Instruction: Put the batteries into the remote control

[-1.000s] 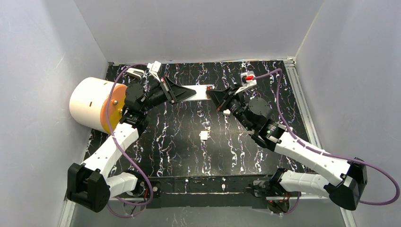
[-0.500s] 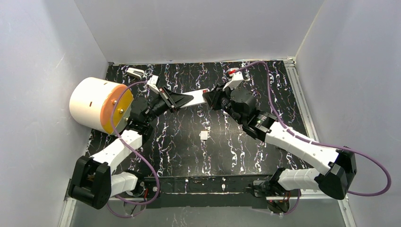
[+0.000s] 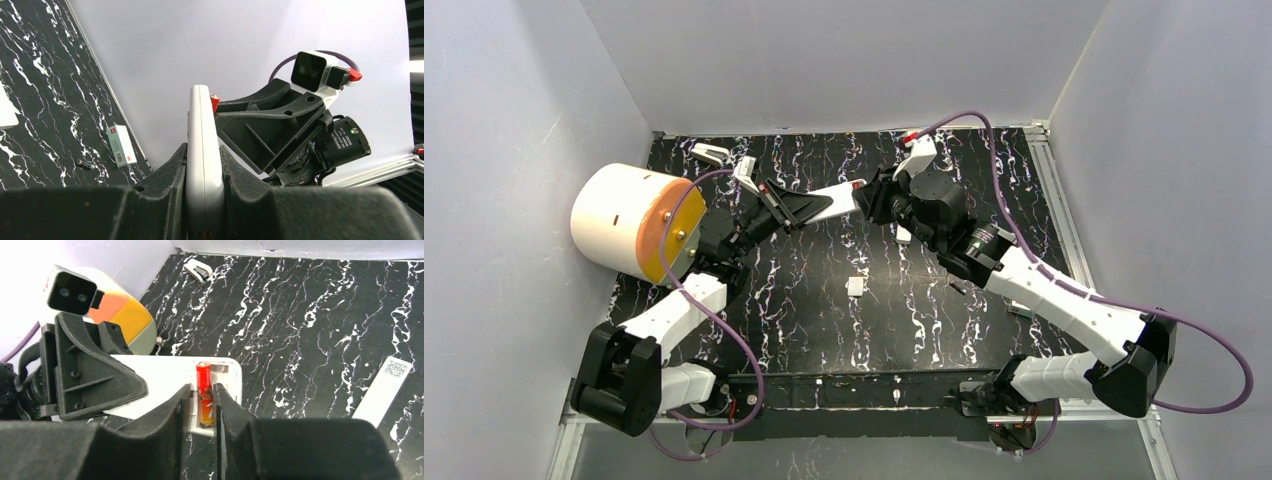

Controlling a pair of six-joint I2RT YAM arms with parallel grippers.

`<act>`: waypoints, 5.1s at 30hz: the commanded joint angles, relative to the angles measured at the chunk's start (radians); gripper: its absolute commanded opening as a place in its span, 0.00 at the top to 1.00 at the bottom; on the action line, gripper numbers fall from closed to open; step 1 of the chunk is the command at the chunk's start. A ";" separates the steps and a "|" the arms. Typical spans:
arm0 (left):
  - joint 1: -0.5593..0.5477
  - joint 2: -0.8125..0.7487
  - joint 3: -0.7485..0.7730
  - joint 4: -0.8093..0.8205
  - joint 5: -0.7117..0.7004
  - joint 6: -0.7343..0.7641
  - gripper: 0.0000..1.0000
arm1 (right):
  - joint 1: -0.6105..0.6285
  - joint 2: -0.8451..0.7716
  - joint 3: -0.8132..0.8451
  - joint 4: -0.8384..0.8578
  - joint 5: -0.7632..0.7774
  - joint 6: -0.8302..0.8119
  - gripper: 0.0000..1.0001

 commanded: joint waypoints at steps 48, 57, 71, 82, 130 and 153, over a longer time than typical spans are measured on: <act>-0.017 -0.035 0.029 0.202 -0.002 -0.034 1.00 | -0.001 0.071 0.281 -0.318 0.144 -0.021 0.49; -0.016 -0.031 0.034 0.198 -0.004 -0.023 1.00 | 0.000 -0.022 0.231 -0.175 0.099 -0.011 0.47; -0.017 -0.030 0.059 0.195 -0.002 -0.019 1.00 | 0.000 -0.200 -0.025 -0.010 0.238 0.454 0.09; -0.017 -0.027 0.062 0.194 0.003 -0.021 1.00 | -0.001 -0.242 -0.242 0.255 0.188 0.886 0.03; -0.018 -0.018 0.044 0.196 0.049 -0.001 1.00 | -0.072 -0.077 -0.186 0.413 -0.064 0.939 0.37; -0.017 -0.067 0.053 0.125 -0.015 -0.051 1.00 | -0.077 -0.084 -0.235 0.460 -0.072 0.910 0.74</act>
